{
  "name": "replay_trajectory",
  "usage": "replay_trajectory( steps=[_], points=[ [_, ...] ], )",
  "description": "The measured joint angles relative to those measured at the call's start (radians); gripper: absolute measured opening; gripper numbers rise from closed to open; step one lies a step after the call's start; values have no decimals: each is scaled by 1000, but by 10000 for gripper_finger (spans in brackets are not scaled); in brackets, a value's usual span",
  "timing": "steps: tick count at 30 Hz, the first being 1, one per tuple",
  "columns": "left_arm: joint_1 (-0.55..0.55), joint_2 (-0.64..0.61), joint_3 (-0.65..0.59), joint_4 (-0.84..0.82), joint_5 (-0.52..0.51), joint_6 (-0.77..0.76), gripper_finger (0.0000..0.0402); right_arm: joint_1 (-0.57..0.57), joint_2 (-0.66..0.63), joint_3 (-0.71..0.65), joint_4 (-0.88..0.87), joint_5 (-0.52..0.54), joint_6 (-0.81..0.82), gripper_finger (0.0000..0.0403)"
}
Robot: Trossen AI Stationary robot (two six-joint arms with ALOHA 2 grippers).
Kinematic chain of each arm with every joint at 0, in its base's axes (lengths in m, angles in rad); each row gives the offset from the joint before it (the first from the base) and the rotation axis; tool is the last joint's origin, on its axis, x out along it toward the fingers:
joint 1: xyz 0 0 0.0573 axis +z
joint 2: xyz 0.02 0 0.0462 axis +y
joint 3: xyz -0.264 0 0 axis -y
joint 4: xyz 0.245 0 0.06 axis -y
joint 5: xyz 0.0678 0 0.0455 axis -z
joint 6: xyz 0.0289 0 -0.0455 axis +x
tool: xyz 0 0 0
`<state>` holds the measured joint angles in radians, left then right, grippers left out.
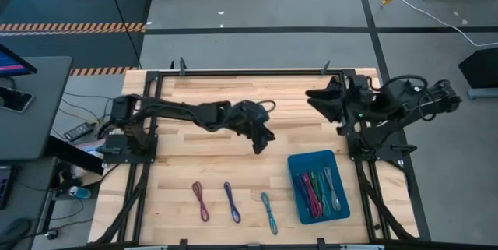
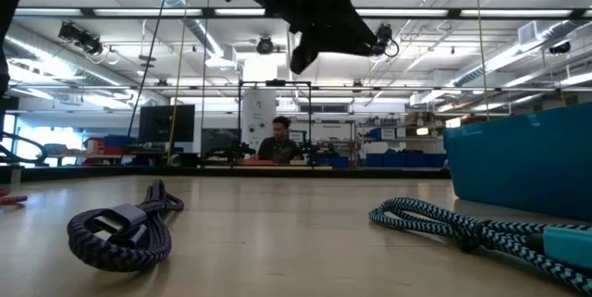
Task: Pick and place USB-C Cables
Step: Move the blue bin to the center of the table
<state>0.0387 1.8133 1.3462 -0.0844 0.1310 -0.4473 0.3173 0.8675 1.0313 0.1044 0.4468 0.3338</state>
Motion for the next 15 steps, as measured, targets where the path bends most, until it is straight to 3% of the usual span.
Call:
replay_trajectory(
  steps=[9, 15],
  points=[
    [-45, 73, 113, -72, -2, 114, 73, -7, -19, 0, -131, -3, 22, 158],
    [-47, 76, 149, -93, -7, 115, 99, -7, -17, -1, -517, 1, 279, 158]
  ],
)
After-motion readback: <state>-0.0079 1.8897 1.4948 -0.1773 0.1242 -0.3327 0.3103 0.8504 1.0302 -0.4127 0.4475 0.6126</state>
